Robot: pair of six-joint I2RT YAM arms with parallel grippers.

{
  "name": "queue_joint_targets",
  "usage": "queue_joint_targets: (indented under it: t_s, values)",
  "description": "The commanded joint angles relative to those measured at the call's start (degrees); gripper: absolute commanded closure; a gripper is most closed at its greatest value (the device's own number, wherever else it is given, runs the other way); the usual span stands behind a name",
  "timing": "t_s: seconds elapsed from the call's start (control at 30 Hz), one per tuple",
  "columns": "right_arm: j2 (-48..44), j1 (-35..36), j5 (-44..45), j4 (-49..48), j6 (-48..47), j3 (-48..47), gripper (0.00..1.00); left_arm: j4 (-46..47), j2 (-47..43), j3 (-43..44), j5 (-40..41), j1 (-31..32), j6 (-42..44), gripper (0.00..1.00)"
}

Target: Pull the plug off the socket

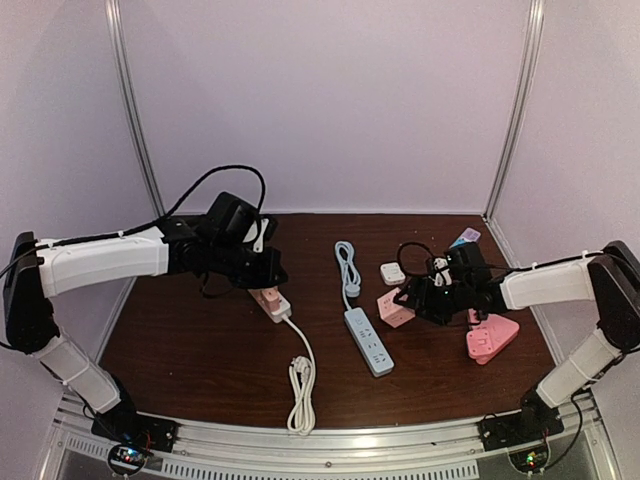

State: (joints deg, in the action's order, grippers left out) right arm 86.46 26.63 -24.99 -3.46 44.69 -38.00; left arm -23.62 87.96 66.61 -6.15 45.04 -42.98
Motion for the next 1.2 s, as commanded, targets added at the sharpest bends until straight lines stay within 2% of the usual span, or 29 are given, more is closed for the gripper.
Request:
queue_joint_targets:
  t_s: [0.0, 0.1, 0.27, 0.5, 0.67, 0.93, 1.03, 1.17]
  values:
    - [-2.79, -0.32, 5.29, 5.45, -1.77, -0.69, 0.19, 2.48, -1.28, -0.48, 0.78, -0.56, -0.17, 0.99]
    - [-4.07, -0.25, 7.23, 7.31, -2.33, -0.72, 0.21, 2.49, -1.23, -0.52, 0.74, -0.65, -0.08, 0.99]
    - [-4.81, -0.06, 8.63, 8.31, -2.83, -0.71, 0.32, 2.85, -1.04, -0.6, 0.51, -0.74, -0.05, 0.99]
    - [-4.93, 1.85, 10.93, 10.48, -3.83, -2.44, 0.34, 2.92, -1.18, -0.65, 0.51, -0.93, -0.08, 0.99]
    - [-5.86, 5.5, 17.25, 16.9, -5.63, -6.95, 0.32, 2.48, -2.11, -1.14, 1.28, -2.66, 0.07, 0.98]
    - [-5.3, 11.91, 28.04, 25.08, -8.57, -14.78, 0.27, 1.27, -2.24, -1.66, 3.91, -10.84, 0.76, 0.89]
    - [-3.79, 14.71, 31.14, 27.8, -9.33, -18.32, 0.25, 2.41, 0.05, -1.0, 3.52, -15.38, 1.66, 0.84]
    - [-2.06, 17.28, 31.93, 28.65, -10.23, -20.76, 0.24, 4.36, 5.69, 1.43, 0.46, -20.43, 2.9, 0.82]
